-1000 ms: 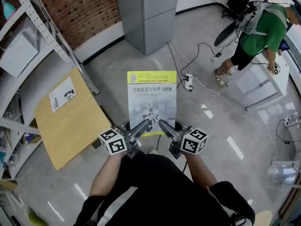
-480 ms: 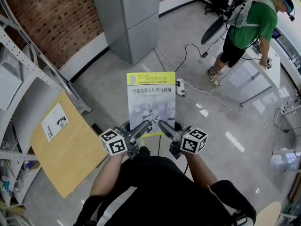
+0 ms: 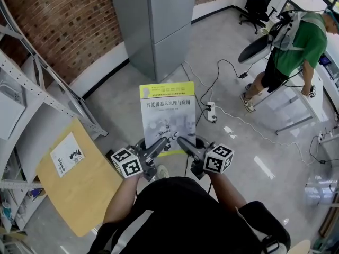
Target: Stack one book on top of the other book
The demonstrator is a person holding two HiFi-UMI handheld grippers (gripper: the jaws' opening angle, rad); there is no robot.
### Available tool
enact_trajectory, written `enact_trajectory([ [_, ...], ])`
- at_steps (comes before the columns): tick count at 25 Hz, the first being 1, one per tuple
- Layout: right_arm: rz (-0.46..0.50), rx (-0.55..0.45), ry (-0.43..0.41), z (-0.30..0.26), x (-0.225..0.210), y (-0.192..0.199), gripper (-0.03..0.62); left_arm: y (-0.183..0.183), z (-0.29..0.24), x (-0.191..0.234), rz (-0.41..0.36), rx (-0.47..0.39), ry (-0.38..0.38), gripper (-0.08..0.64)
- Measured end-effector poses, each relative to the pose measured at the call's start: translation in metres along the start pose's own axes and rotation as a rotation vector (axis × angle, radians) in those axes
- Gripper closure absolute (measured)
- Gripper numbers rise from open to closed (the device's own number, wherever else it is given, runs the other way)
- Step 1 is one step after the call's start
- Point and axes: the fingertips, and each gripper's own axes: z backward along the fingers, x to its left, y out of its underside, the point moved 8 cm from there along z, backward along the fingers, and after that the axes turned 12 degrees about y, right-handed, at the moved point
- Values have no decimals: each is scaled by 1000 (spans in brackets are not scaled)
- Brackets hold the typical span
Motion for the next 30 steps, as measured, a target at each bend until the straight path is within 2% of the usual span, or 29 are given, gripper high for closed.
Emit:
enact_trajectory([
  [6, 16, 64, -33, -48, 5, -18, 492, -24, 18, 29, 22, -53, -46, 442],
  [12, 20, 134, -114, -97, 0, -34, 495, -38, 36, 57, 17, -144, -116, 442],
  [19, 31, 215, -254, -163, -24, -65, 497, -72, 31, 87, -44, -194, -260, 437],
  [24, 77, 265, -370, -218, -42, -103, 495, -103, 20, 115, -67, -286, -354, 440],
  [30, 110, 326, -502, -276, -65, -130, 495, -125, 10, 146, -123, -368, -466, 439],
])
